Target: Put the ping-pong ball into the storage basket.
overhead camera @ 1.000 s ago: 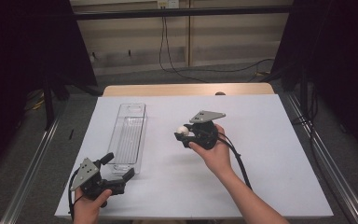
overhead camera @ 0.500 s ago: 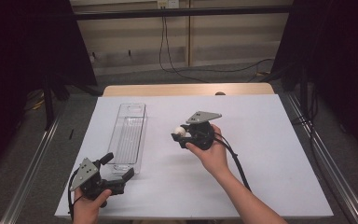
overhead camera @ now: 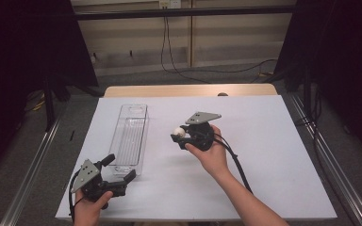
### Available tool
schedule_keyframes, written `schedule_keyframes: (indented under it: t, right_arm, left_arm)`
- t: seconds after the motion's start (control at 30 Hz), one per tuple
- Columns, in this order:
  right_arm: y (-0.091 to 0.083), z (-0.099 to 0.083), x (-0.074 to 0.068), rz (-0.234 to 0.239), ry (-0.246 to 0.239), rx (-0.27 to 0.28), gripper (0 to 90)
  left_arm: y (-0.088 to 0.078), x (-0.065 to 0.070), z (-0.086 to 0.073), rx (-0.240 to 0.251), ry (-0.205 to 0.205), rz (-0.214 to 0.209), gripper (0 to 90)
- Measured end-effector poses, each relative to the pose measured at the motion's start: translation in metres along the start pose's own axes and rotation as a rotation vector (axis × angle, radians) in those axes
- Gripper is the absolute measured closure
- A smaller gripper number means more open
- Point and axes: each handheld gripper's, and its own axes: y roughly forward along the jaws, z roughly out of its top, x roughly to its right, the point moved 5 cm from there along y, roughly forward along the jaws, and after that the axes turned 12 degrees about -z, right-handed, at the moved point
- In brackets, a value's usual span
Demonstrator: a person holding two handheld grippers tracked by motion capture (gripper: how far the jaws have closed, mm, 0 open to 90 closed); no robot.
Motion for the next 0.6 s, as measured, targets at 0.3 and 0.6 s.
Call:
schedule_keyframes:
  t: [0.3, 0.6]
  right_arm:
    - [0.0034, 0.0036, -0.0053, 0.005, -0.009, -0.001, 51.4]
    - [0.0051, 0.0038, -0.0078, 0.007, -0.01, -0.003, 51.4]
  left_arm:
    - [-0.0004, 0.0001, 0.0006, -0.004, 0.007, 0.002, 1.8]
    - [-0.0002, 0.0006, 0.0013, 0.003, 0.003, 0.003, 1.7]
